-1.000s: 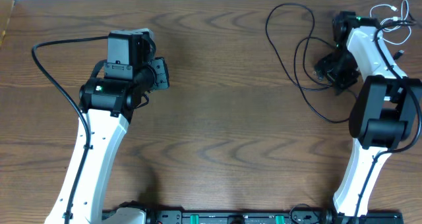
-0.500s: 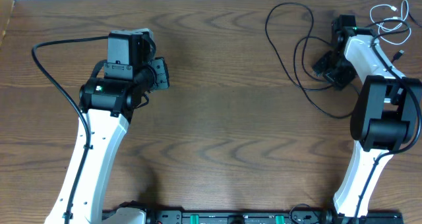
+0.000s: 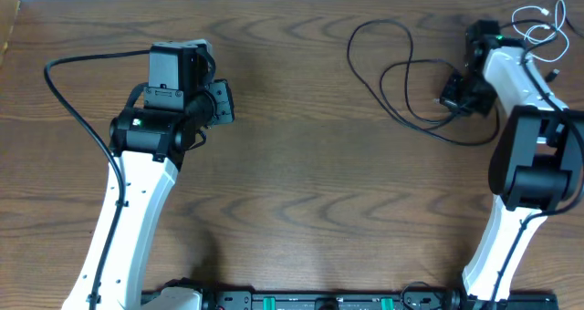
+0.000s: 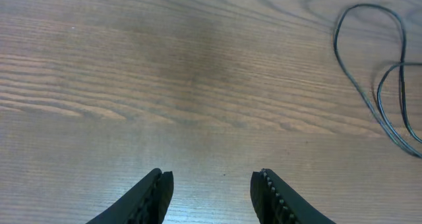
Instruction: Untangle cables
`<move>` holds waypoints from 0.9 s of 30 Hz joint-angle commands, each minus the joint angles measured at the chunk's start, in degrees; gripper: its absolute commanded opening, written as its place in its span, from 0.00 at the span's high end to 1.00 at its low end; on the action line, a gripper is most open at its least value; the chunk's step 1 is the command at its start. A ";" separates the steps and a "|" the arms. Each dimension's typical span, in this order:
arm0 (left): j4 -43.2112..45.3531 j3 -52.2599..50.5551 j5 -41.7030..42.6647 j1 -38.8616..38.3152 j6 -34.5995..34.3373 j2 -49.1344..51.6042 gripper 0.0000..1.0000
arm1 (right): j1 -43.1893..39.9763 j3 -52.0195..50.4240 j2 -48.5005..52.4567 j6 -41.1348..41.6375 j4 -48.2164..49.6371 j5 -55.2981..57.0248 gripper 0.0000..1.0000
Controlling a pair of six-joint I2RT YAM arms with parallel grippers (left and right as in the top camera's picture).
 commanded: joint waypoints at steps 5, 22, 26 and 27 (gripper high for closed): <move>-0.07 0.98 -0.74 0.02 -0.72 0.11 0.56 | -4.09 16.57 -19.91 -10.82 -4.24 -3.45 0.99; -0.09 0.98 -0.72 0.02 -0.72 0.11 0.56 | -32.24 21.31 -31.52 -6.64 -2.43 3.61 0.99; -0.09 0.98 -0.72 0.02 -0.74 0.11 0.56 | -35.78 21.31 -30.42 -5.53 -2.10 7.06 0.99; -0.11 0.98 -0.72 0.02 -0.72 0.11 0.56 | -36.26 21.31 -29.99 -5.55 -1.97 7.10 0.99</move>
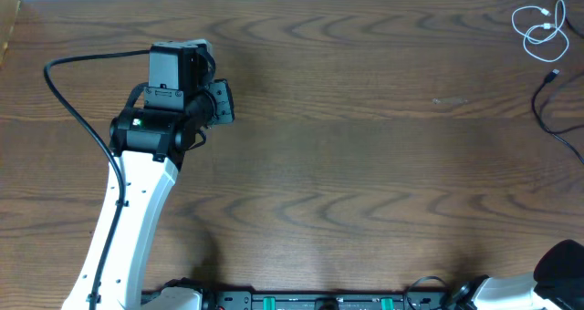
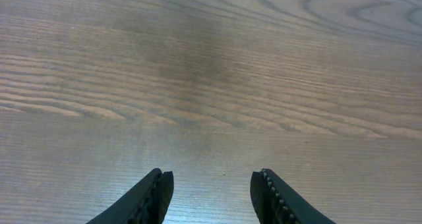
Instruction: Untangle cables
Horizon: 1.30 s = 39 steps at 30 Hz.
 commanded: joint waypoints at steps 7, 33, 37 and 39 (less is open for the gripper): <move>-0.66 0.98 -0.74 0.02 -0.72 0.11 0.56 | -2.01 0.13 6.71 4.55 -0.11 11.32 0.99; 0.66 1.01 -0.72 0.02 -0.63 0.02 0.56 | 2.38 0.15 8.48 -7.08 -0.46 -19.26 0.10; 0.63 1.01 -0.72 0.02 0.50 -1.03 0.56 | 6.99 0.15 3.56 -9.49 -1.09 -20.35 0.09; 0.66 1.01 -0.72 0.02 1.31 -2.23 0.56 | 9.68 0.15 1.14 -9.92 -1.77 -20.48 0.08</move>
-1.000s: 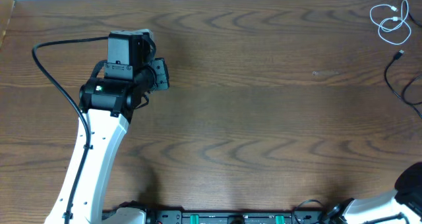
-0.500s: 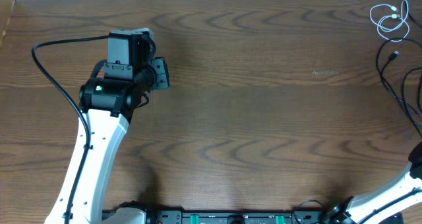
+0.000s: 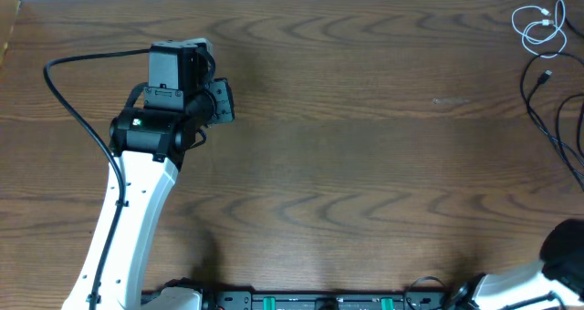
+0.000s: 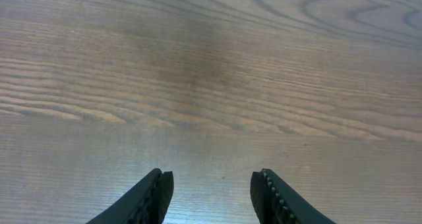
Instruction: Untangle cables
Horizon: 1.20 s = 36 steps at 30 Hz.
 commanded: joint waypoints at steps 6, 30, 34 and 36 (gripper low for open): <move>0.68 1.01 -0.74 0.02 1.77 -7.80 0.56 | 13.79 0.35 -9.46 -4.35 -5.09 -3.19 0.07; -5.57 0.96 -0.72 0.02 1.73 -5.18 0.02 | 38.99 0.35 -20.17 -6.58 -21.20 8.04 0.01; -5.57 0.96 -0.72 0.02 1.73 -5.11 0.02 | 38.99 0.35 -22.93 -6.58 -22.73 8.02 0.01; -5.57 0.96 -0.72 0.02 1.75 -5.11 0.02 | 38.99 0.35 -23.56 -6.58 -23.12 8.02 0.01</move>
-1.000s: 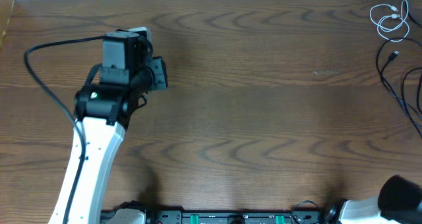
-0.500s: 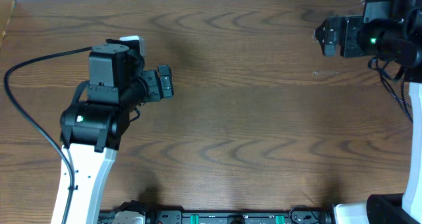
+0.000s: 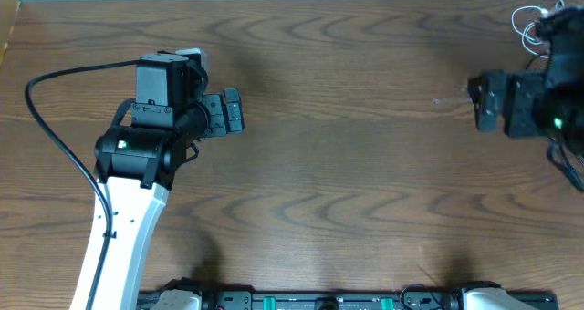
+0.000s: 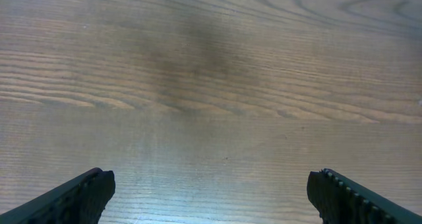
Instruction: Untangle cables
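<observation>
A white cable point(image 3: 527, 25) lies coiled in the far right corner, partly under my right arm. Only a short loop of the black cable point(image 3: 571, 170) shows at the right edge, below that arm. My right gripper point(image 3: 480, 101) points left above bare wood, and its jaws are too small to read. My left gripper point(image 3: 235, 111) hovers over the left half of the table. In the left wrist view the left gripper point(image 4: 211, 192) is wide open, with one fingertip point(image 4: 89, 192) at each lower corner and only wood between them.
The wooden table point(image 3: 347, 164) fills the view, with its far edge against a white wall. The left arm's own black lead point(image 3: 55, 118) arcs out to the left. A rail with connectors point(image 3: 310, 301) runs along the near edge.
My left gripper has opened much wider and its arm has shifted slightly. My right arm, then almost out of view, now hangs over the right side and covers most of the black cable.
At first my right gripper was at a tangle of black cable right of centre. Later the cable lay at the right edge, apart from the white coil, with the right arm out of view. The right arm is now back and the left gripper has opened wide.
</observation>
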`<move>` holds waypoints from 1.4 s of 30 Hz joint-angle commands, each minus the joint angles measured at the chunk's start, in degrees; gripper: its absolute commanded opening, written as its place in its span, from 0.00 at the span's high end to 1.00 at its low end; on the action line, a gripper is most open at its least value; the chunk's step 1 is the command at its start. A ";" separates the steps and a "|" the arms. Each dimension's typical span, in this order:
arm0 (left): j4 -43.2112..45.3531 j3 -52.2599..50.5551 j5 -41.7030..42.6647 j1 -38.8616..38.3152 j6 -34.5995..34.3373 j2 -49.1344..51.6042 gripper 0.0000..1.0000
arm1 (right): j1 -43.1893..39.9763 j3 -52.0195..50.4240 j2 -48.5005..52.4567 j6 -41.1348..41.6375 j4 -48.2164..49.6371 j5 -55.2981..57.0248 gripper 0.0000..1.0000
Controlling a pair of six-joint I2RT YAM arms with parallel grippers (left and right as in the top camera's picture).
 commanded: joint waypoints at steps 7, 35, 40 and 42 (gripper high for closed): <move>-0.22 0.96 -0.72 0.02 0.31 0.44 0.02 | 0.28 0.37 -0.61 -0.83 -0.57 0.70 0.01; -0.22 0.96 -0.72 0.02 0.31 0.44 0.01 | 0.28 -19.74 -17.49 -1.31 21.27 2.19 0.01; -0.22 0.96 -0.72 0.02 0.33 0.44 0.01 | 0.26 -35.69 -26.91 -1.31 30.75 2.21 0.01; -0.22 0.96 -0.72 0.02 0.31 0.44 0.01 | 0.26 -39.91 -29.59 -1.31 34.12 2.21 0.01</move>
